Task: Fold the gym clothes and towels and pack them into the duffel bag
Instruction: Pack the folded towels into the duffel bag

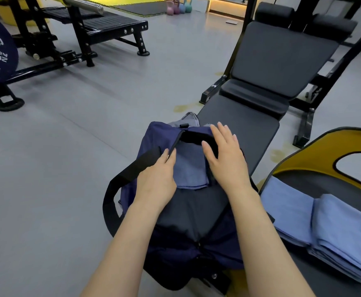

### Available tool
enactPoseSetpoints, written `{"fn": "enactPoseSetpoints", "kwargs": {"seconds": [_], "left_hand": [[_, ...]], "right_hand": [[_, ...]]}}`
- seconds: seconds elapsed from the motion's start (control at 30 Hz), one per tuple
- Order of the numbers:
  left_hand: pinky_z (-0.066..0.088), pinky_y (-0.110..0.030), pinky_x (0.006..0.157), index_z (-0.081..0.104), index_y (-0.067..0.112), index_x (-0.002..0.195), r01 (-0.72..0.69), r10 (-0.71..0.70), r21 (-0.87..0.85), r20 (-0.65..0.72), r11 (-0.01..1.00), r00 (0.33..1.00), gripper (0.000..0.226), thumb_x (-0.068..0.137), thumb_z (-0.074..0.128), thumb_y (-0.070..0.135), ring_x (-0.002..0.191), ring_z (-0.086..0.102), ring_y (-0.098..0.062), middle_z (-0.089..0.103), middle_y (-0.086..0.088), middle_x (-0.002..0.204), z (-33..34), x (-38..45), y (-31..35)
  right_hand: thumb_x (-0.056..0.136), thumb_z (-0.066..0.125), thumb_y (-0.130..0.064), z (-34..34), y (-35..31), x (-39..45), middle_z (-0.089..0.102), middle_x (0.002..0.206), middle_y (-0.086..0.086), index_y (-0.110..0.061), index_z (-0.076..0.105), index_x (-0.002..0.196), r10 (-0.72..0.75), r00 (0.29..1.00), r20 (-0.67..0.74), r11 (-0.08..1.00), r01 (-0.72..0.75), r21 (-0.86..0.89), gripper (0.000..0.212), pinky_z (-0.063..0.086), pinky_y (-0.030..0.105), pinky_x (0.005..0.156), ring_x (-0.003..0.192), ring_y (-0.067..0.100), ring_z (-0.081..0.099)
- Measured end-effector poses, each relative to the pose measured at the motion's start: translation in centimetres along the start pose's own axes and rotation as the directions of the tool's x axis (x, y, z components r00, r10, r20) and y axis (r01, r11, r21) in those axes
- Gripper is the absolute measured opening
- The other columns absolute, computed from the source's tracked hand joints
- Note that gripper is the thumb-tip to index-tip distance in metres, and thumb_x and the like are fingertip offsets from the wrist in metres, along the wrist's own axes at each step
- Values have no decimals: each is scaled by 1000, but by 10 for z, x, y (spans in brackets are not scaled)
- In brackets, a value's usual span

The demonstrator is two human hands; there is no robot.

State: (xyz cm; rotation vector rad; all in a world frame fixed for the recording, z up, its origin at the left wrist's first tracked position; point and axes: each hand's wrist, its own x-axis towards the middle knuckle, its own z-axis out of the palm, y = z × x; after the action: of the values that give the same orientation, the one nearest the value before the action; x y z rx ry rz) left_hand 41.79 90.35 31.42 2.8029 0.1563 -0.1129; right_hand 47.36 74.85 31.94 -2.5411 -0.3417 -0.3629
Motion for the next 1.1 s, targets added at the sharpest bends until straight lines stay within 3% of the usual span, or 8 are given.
{"fn": "enactPoseSetpoints", "kwargs": {"seconds": [0.13,0.3,0.47,0.67,0.77,0.9,1.1], "left_hand": [[33,-27,62,6,27,152,4,-6,56,32,998,999,70,92,34,3,73,47,-20,5,9,160,0,1,4],[33,-27,62,5,27,152,4,-7,94,34,996,999,70,92,33,3,70,44,-19,5,9,160,2,1,6],[30,-27,55,5,26,152,7,-11,127,34,992,999,70,92,33,4,69,44,-19,6,9,160,3,2,9],[34,-28,60,5,26,152,16,-23,167,40,986,999,69,93,33,6,69,44,-19,7,9,159,7,6,15],[34,-27,61,6,26,152,16,-23,182,34,983,999,68,93,34,8,70,45,-20,8,9,159,10,8,16],[35,-28,63,7,26,152,4,-6,205,12,979,1000,67,93,34,9,81,58,-25,9,9,159,14,10,16],[36,-28,63,8,26,152,5,-3,224,-8,975,1000,66,93,33,8,84,61,-26,11,10,159,17,12,17]], "right_hand": [[101,41,-37,-15,14,0,24,157,-3,-18,31,148,57,997,-53,998,-55,38,52,2,20,115,146,10,13],[101,39,-39,-30,61,-11,31,155,-2,-19,33,148,265,961,-79,964,-264,30,51,17,34,119,145,13,20],[100,40,-38,-29,123,-35,43,147,7,-15,37,145,500,861,-89,865,-501,12,51,35,43,108,135,25,38],[102,36,-34,-16,168,-58,40,149,8,-14,34,147,690,724,-12,722,-689,-71,49,40,43,100,135,28,39],[102,37,-36,-8,180,-65,40,148,8,-17,32,148,733,677,62,677,-720,-154,51,43,42,97,134,28,39],[96,47,-45,-1,183,-67,35,151,5,-14,29,148,715,691,106,692,-678,-249,64,38,42,104,138,25,31],[87,58,-52,0,178,-61,34,148,7,-16,29,146,729,676,109,647,-628,-433,75,36,41,105,137,27,29]]}}
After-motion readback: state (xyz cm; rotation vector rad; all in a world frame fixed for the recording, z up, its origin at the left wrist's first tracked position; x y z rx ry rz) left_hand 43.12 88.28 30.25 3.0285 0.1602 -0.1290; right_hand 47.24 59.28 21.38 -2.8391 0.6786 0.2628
